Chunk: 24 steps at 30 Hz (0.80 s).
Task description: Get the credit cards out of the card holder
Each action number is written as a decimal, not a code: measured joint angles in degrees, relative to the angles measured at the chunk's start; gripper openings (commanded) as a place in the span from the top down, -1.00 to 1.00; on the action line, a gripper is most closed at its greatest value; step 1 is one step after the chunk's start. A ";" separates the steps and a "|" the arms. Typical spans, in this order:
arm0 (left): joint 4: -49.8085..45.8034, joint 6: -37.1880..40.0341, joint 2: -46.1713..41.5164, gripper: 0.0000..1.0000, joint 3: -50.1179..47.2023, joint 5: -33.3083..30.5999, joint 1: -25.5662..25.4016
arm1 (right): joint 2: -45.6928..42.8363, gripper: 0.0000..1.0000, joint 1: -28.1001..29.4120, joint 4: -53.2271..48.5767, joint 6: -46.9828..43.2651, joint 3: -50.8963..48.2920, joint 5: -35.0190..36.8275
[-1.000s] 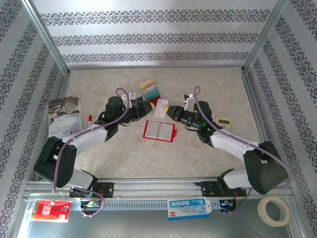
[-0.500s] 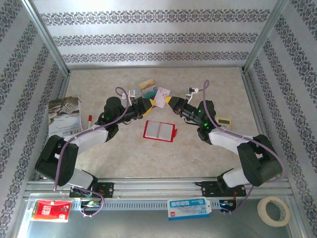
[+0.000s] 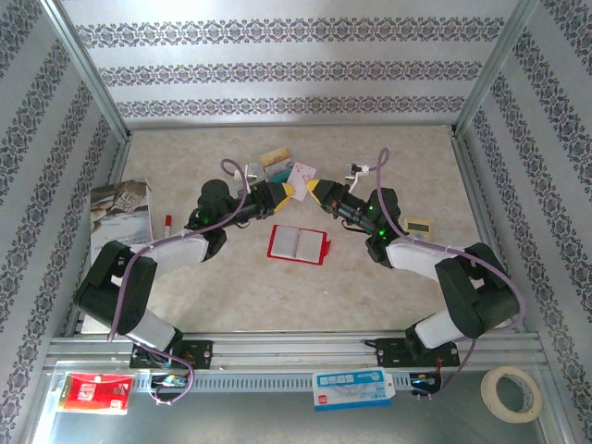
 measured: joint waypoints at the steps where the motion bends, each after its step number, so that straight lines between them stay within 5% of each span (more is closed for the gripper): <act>1: 0.35 -0.26 0.28 0.36 0.15 0.02 0.00 | 0.15 1.00 0.00 0.11 0.07 0.00 -0.02; 9: 2.32 -0.96 0.63 0.64 0.35 0.00 0.00 | 0.52 1.00 -0.02 0.35 0.09 0.00 -0.02; 14: 2.86 -1.31 0.85 1.00 0.35 -0.02 0.02 | 0.90 1.00 -0.02 0.94 0.50 0.00 -0.13; 20: 2.97 -1.18 0.92 1.00 0.35 -0.07 0.02 | 0.98 0.32 -0.02 0.61 1.18 -0.07 -0.15; 24: 2.71 -0.48 0.94 1.00 0.35 -0.26 0.44 | 0.33 0.07 -0.68 -1.95 0.83 -0.35 -0.20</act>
